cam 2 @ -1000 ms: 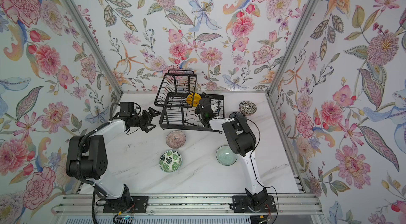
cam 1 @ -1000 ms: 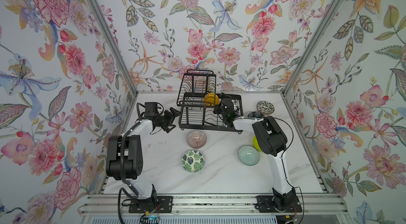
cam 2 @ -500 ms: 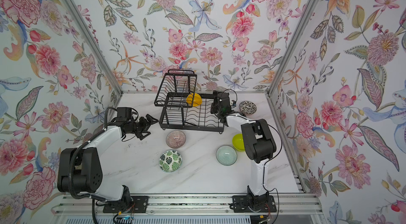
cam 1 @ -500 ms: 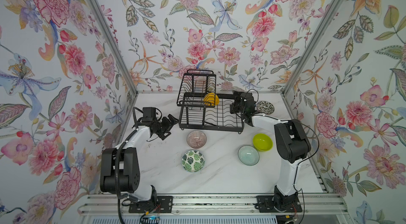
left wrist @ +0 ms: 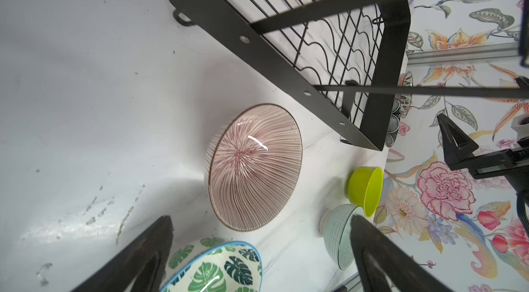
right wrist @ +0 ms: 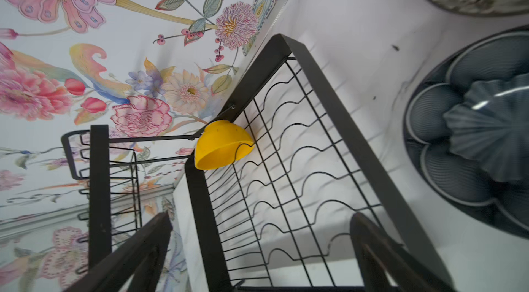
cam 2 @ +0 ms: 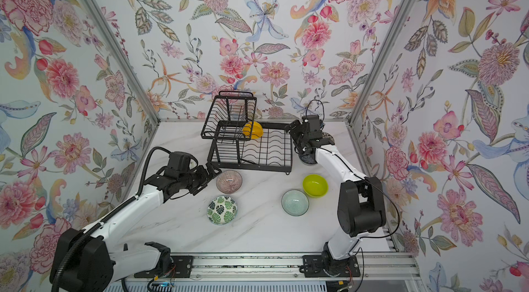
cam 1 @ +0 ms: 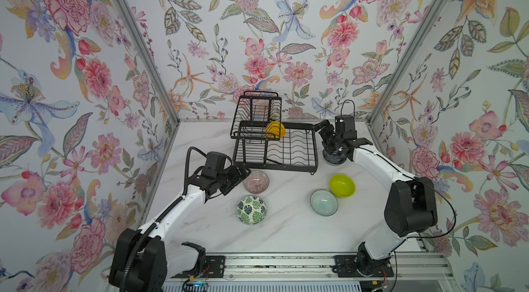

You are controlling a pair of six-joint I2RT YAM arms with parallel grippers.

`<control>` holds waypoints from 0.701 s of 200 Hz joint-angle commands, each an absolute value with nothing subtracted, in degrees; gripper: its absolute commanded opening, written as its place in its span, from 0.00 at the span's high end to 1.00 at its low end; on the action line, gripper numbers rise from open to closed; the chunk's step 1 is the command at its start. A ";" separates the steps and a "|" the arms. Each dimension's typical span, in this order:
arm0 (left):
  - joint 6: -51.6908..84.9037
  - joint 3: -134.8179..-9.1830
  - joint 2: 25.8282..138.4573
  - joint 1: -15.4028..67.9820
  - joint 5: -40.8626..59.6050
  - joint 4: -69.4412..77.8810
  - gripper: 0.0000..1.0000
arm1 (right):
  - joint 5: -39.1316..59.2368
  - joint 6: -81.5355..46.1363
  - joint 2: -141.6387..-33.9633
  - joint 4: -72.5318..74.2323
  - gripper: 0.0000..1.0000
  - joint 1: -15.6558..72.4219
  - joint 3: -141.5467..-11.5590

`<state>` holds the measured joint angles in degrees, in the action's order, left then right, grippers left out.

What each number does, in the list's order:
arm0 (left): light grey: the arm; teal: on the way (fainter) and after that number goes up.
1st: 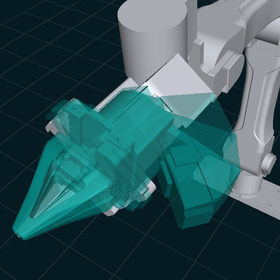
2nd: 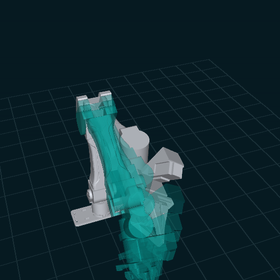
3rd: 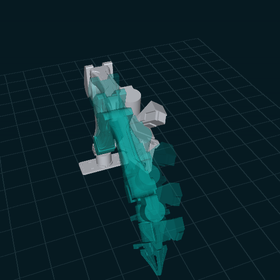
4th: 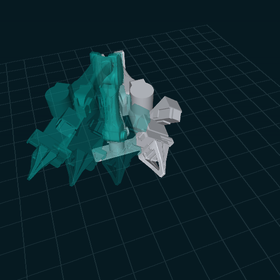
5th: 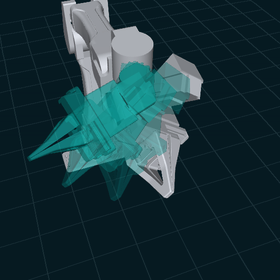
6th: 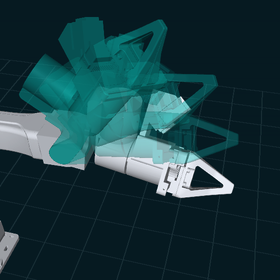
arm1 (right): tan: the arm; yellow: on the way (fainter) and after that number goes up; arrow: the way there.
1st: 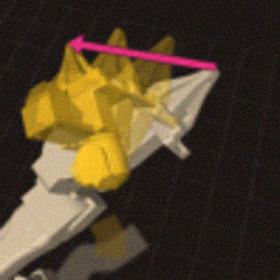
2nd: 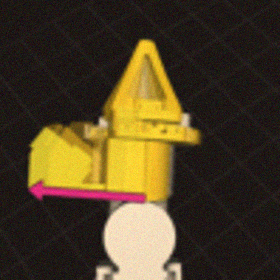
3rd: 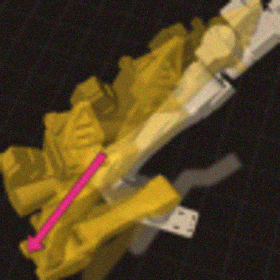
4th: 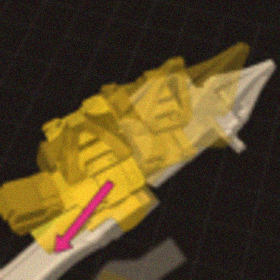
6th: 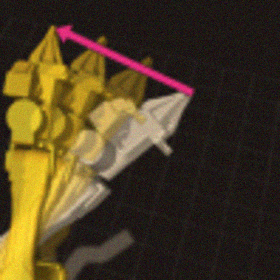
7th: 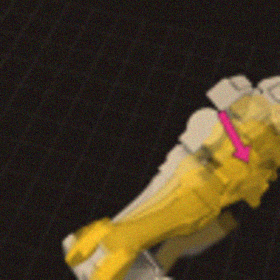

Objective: Load the bowls into the dish rack
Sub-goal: 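Move the right gripper to the pale green bowl while the left gripper approaches it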

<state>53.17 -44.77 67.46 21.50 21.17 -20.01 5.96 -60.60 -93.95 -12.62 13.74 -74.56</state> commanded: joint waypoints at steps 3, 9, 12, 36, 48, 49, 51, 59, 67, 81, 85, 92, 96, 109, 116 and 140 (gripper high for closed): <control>58.47 -44.39 61.88 26.72 10.73 -21.46 0.01 | 1.51 -48.16 -88.75 -26.71 0.01 13.73 -73.28; 59.06 -44.43 61.27 28.17 9.89 -20.88 0.01 | 0.85 -46.86 -87.57 -28.56 0.01 13.73 -72.59; 59.31 -44.40 61.09 28.80 9.71 -20.43 0.01 | 0.72 -46.20 -87.02 -29.11 0.01 13.78 -72.07; 59.67 -45.39 63.10 33.78 10.07 -15.85 0.01 | 0.22 -42.83 -82.84 -33.98 0.01 14.19 -67.20; 57.93 -47.30 66.13 36.05 10.90 -14.03 0.01 | 0.20 -42.17 -80.62 -36.63 0.01 14.29 -64.49; 57.75 -47.51 66.38 36.31 10.99 -14.00 0.01 | 0.19 -42.18 -80.39 -36.95 0.01 14.31 -64.24; 57.35 -47.96 66.93 36.63 11.16 -13.89 0.01 | 0.07 -42.08 -80.06 -37.56 0.01 14.26 -64.07; 55.73 -50.02 69.33 38.08 11.67 -13.93 0.01 | -0.69 -42.06 -78.51 -40.28 0.01 14.37 -62.86; 54.52 -52.00 71.57 39.60 12.29 -14.24 0.01 | -1.22 -42.65 -76.85 -42.77 0.01 14.57 -61.52; 52.65 -54.26 74.58 42.47 13.18 -12.70 0.01 | -0.65 -44.15 -74.23 -46.88 0.01 15.20 -59.20; 52.14 -54.66 75.32 43.44 13.12 -12.27 0.01 | -1.12 -44.96 -73.41 -47.87 0.01 15.72 -58.53; 51.56 -55.25 76.38 45.19 12.92 -11.57 0.01 | -1.95 -46.14 -71.96 -49.50 0.01 16.79 -57.26; 51.51 -55.43 76.90 46.05 12.96 -11.12 0.01 | -2.41 -46.93 -71.05 -50.08 0.01 17.68 -56.48; 52.04 -55.17 78.81 48.17 14.12 -9.23 0.01 | -3.98 -49.76 -68.38 -51.78 0.04 20.14 -53.71; 52.56 -54.50 79.59 49.08 14.77 -7.60 0.01 | -4.04 -51.37 -67.13 -52.16 0.07 21.00 -51.96; 54.33 -53.65 82.25 50.86 16.19 -4.84 0.01 | -3.01 -55.33 -63.34 -51.57 0.14 22.81 -46.02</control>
<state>53.84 -53.78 79.77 49.50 14.22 -8.62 -1.58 -49.89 -66.00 -47.57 21.43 -50.83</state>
